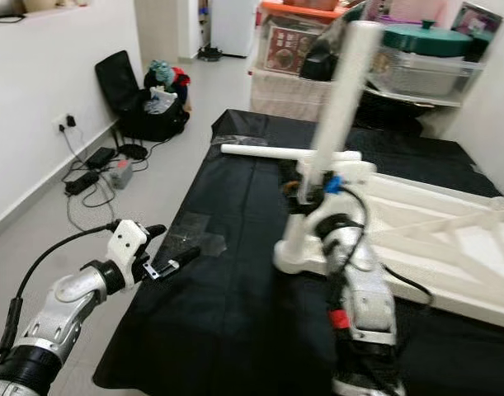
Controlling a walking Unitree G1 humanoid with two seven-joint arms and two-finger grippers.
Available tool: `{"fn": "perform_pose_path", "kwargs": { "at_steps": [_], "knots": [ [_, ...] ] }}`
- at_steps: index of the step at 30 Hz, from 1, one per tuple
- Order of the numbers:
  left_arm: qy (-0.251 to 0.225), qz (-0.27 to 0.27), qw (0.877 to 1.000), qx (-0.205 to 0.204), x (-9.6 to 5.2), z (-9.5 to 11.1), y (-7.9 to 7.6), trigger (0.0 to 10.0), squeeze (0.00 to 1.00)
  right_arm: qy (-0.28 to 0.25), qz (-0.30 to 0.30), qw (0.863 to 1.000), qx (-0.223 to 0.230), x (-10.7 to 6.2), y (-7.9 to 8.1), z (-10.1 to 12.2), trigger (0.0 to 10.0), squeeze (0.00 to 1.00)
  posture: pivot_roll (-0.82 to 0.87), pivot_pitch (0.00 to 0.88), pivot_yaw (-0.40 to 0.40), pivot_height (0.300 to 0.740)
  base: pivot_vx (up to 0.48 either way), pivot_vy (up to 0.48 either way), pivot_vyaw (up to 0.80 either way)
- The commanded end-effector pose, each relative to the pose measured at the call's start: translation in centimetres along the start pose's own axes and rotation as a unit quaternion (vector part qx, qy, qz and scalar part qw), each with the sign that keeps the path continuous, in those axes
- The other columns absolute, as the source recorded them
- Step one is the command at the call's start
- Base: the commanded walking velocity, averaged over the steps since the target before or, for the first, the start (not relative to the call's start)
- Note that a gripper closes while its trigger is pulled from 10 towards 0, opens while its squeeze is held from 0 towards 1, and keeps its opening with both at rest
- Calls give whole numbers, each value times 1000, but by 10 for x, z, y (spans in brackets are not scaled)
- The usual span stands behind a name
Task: Building children table
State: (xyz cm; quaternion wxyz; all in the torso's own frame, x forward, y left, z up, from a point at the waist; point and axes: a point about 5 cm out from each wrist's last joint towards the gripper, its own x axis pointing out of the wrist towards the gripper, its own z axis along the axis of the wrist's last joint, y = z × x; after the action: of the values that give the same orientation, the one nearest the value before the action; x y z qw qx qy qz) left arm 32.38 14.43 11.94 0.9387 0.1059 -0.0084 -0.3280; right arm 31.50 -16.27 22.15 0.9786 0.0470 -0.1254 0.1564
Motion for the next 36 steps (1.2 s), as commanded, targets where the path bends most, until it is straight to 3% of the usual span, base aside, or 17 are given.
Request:
{"fn": "perform_pose_path", "kwargs": {
  "at_steps": [1, 11, 13, 15, 16, 18, 19, 20, 21, 22, 23, 30, 31, 33, 34, 35, 36],
  "knots": [
    [5, -2, 1000, -2, 0, -4, -4, 10000, 0, -6, 21, 1000, 9, 2, 7, -3, 0, 0, 18, 0, -99, 740, 0, 0, 0],
    [19, -5, 1000, -5, -9, -13, -5, 10000, 0, -4, 139, 989, 43, -24, 18, -9, 0, 0, -39, 0, -67, 740, 0, 0, 0],
    [15, -9, 1000, -3, -2, -9, -4, 10000, 0, 53, 11, 998, -28, -23, -9, -25, 0, 0, -61, 0, -53, 740, 0, 0, 0],
    [10, -13, 1000, -3, 3, -7, -6, 10000, 0, 112, -255, 956, -87, -30, -55, -39, 0, 0, -60, 0, -50, 740, 0, 0, 0],
    [10, -13, 1000, -3, 3, -7, -6, 10000, 0, 112, -255, 956, -87, -30, -55, -39, 0, 0, -60, 0, -50, 740, 0, 0, 0],
    [6, -16, 1000, -4, 2, -6, -8, 10000, 0, 122, -488, 860, -85, -63, -89, -43, 0, 0, -60, 0, -50, 740, 0, 0, 0],
    [6, -17, 1000, -4, 2, -6, -9, 10000, 0, 121, -530, 835, -84, -73, -94, -44, 0, 0, -60, 0, -50, 740, 0, 0, 0],
    [6, -17, 1000, -4, 2, -6, -9, 10000, 0, 121, -530, 835, -84, -73, -94, -44, 0, 0, -60, 0, -50, 740, 0, 0, 0],
    [10, -15, 1000, -4, -2, -8, -7, 10000, 0, 126, -557, 816, -84, -81, -88, -48, 0, 0, -46, 0, -46, 740, 0, 0, 0],
    [13, -13, 1000, -4, -4, -10, -6, 10000, 0, 130, -563, 812, -85, -84, -83, -50, 0, 0, -46, 0, -46, 740, 0, 0, 0],
    [17, -12, 1000, -2, -6, -11, -4, 10000, 0, 131, -556, 816, -86, -83, -70, -52, 0, 0, -51, 0, -45, 740, 0, 0, 0],
    [17, -10, 1000, 0, -4, -10, -2, 10000, 0, 147, -522, 835, -90, -77, -48, -54, 353, 0, -55, 0, -47, 740, 0, 0, 0],
    [13, -11, 1000, -1, -1, -8, -4, 10000, 0, 164, -499, 846, -92, -73, -43, -58, 8667, 0, -45, 0, -54, 740, 0, 0, 0],
    [13, -11, 1000, -1, -1, -8, -4, 10000, 0, 164, -499, 846, -92, -73, -43, -58, 8667, 0, -45, 0, -54, 740, 0, 0, 0],
    [10, -12, 1000, -3, 0, -8, -5, 10000, 0, 192, -456, 867, -61, -65, -37, -68, 10000, 0, -46, 0, -53, 740, 0, 0, 0],
    [10, -12, 1000, -3, 0, -8, -5, 10000, 0, 192, -456, 867, -61, -65, -37, -68, 10000, 0, -46, 0, -53, 740, 0, 0, 0],
    [9, -12, 1000, -4, 0, -9, -6, 10000, 0, 202, -420, 884, -43, -57, -32, -73, 10000, 0, -44, 0, -54, 740, 0, 0, 0]
  ]
}}
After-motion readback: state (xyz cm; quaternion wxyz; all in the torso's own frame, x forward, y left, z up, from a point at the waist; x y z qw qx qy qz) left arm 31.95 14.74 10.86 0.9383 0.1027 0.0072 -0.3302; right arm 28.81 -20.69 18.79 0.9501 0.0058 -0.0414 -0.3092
